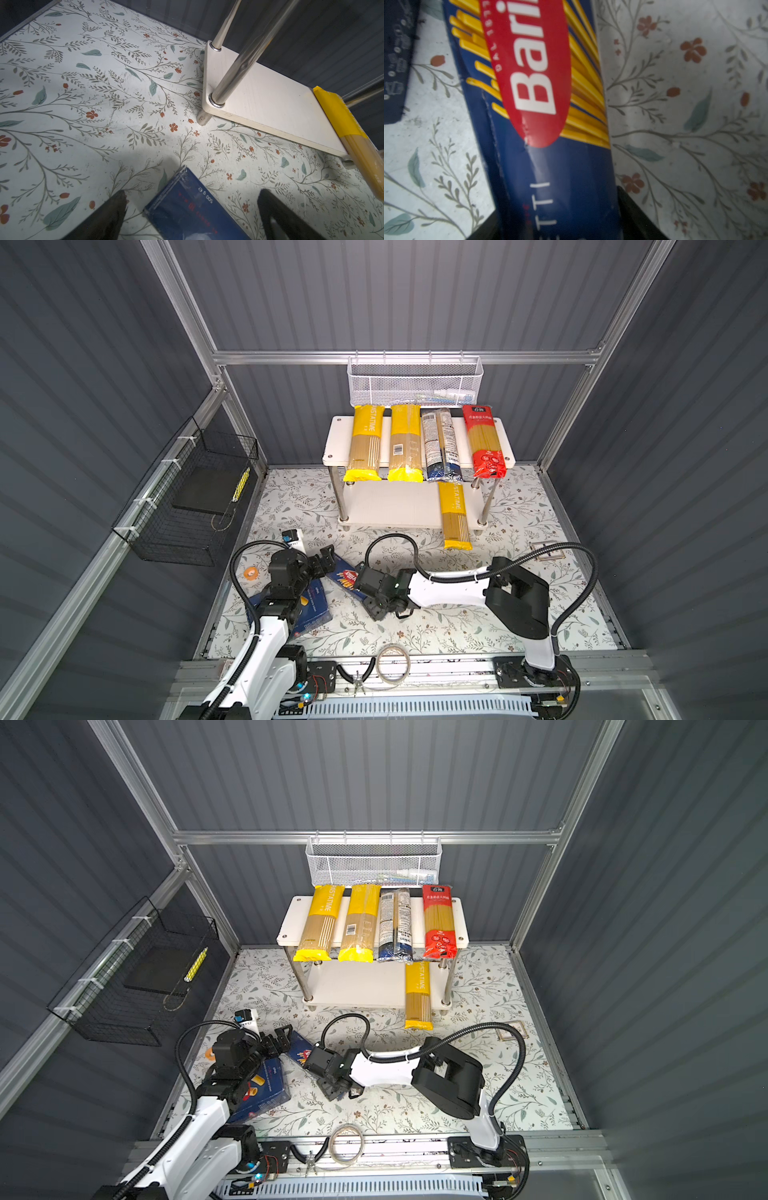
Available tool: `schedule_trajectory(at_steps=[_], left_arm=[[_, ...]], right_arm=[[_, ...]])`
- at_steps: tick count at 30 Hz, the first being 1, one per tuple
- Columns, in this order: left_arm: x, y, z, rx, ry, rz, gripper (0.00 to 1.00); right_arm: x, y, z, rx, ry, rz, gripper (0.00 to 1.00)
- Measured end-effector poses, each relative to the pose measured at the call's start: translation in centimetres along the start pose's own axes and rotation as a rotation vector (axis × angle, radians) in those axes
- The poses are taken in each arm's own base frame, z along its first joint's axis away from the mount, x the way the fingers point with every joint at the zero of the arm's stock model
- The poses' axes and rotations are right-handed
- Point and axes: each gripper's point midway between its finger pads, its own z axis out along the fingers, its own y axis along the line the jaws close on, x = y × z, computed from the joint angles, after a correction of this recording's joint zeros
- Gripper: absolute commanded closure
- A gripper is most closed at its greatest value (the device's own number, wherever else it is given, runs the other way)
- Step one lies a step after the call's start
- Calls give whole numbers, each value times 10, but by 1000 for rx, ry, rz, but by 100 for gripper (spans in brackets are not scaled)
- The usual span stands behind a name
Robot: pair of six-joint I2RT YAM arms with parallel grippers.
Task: Place and organize the pasta boxes and bags onto the shelf
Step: 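Lift the spaghetti box with the right gripper and turn it upright, then carry the spaghetti box to the lower shelf beside the yellow bag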
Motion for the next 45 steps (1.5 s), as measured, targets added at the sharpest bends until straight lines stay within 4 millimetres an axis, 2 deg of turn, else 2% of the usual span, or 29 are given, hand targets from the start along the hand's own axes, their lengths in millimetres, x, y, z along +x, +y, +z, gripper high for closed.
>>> schedule_trajectory(at_steps=[5, 12, 15, 27, 29, 37, 45], left_arm=[[1, 1, 1, -7, 6, -1, 0], [2, 2, 2, -12, 9, -2, 0], [3, 3, 3, -18, 14, -2, 0], [5, 5, 7, -25, 36, -5, 0], [5, 5, 7, -25, 37, -5, 0], [5, 5, 7, -25, 37, -5, 0], [2, 3, 5, -21, 25, -3, 0]], right_arm=[[6, -8, -7, 14, -4, 64, 50], [7, -9, -8, 12, -10, 101, 52], [7, -11, -13, 18, -7, 105, 56], [9, -26, -56, -3, -62, 154, 65], [12, -29, -63, -7, -76, 160, 70], [14, -41, -90, -10, -139, 179, 72], [13, -63, -116, 17, -216, 230, 75]])
